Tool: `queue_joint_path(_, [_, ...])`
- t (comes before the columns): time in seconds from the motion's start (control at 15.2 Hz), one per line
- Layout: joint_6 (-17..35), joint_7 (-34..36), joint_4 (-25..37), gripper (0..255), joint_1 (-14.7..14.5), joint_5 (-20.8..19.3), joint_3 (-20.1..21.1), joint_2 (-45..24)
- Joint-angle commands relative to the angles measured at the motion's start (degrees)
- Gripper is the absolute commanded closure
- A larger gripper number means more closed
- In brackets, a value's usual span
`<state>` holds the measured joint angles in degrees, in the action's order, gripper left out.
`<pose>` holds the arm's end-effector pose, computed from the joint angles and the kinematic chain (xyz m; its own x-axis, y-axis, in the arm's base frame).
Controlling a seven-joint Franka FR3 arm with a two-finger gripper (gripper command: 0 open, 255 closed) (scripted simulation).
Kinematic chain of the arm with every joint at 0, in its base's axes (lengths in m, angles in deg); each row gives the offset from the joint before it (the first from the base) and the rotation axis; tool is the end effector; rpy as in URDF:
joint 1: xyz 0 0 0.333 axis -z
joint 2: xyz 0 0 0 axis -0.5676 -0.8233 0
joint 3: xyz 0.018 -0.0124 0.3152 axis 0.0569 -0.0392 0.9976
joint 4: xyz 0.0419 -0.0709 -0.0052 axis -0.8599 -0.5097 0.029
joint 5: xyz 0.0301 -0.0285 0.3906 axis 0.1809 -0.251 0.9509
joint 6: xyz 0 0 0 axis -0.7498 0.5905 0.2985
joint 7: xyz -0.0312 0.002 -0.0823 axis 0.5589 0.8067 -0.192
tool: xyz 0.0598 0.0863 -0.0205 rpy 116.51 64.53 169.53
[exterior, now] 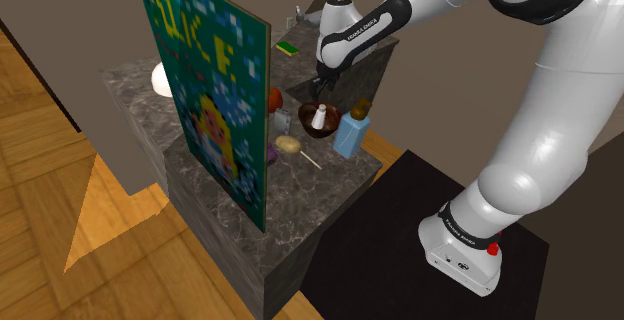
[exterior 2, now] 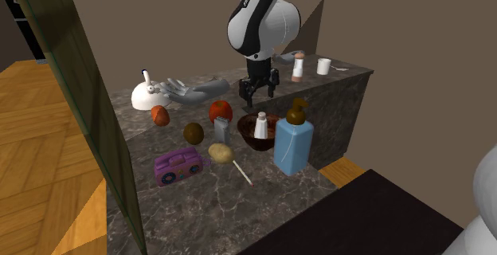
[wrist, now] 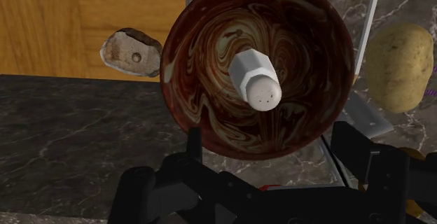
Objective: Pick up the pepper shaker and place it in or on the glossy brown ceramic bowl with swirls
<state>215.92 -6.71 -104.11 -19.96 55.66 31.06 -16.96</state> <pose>0.5897 -0.0871 0.2599 0.9974 0.0571 0.0447 0.0515 -0.9917 0.1178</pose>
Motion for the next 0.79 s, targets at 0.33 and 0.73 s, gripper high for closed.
queue_joint_path(0.33, [-5.7,-1.2,0.3,0,0.2,1.9,1.0,5.4])
queue_joint_path(0.73, [-5.7,-1.2,0.4,0,0.2,1.9,1.0,5.4])
